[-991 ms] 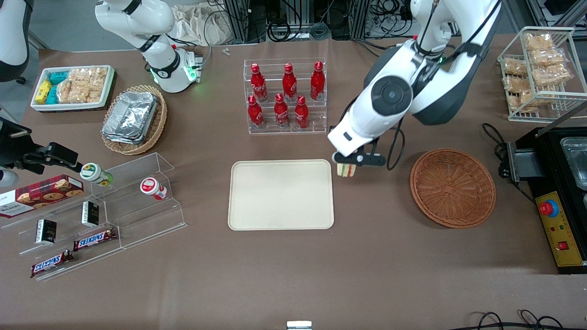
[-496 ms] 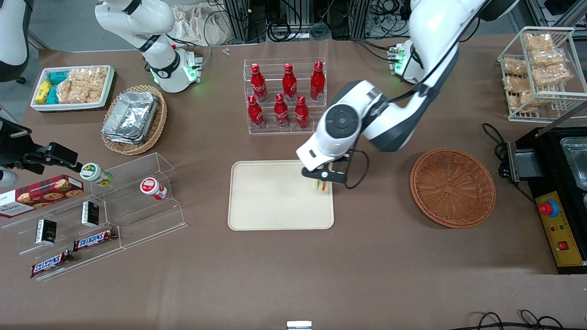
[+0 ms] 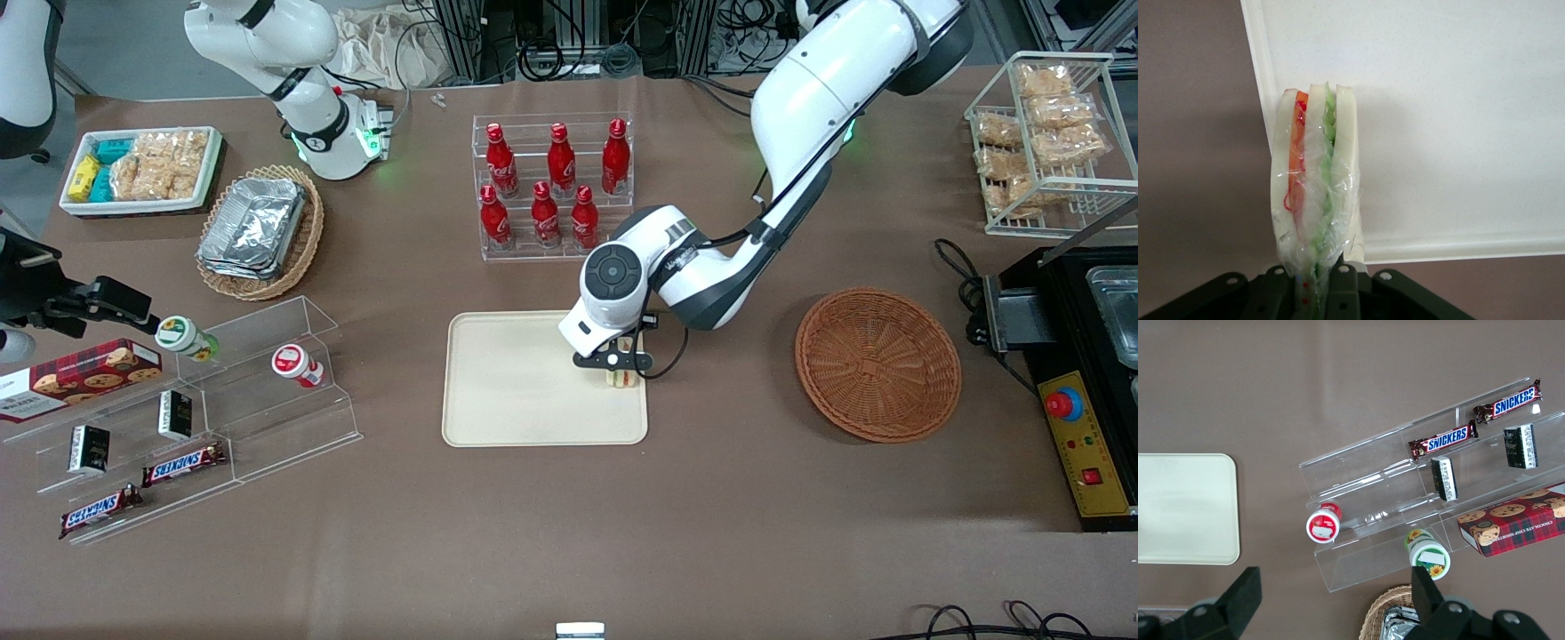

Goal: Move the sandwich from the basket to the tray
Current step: 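Lower the sandwich onto the tray and open the left gripper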

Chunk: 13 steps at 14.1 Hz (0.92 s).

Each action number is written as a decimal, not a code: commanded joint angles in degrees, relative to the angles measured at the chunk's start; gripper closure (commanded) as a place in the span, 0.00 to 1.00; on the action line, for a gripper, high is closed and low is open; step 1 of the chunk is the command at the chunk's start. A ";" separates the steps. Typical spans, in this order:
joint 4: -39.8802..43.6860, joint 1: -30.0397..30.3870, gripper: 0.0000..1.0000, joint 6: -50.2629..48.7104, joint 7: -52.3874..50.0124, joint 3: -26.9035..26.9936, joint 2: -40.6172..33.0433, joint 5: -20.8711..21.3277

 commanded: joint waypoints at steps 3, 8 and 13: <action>1.98 -0.84 1.00 2.00 -1.57 0.65 2.41 1.44; 2.06 -0.84 0.00 1.92 -1.74 0.83 1.89 5.10; 1.98 -0.85 0.00 -4.31 -8.60 0.57 -8.80 7.60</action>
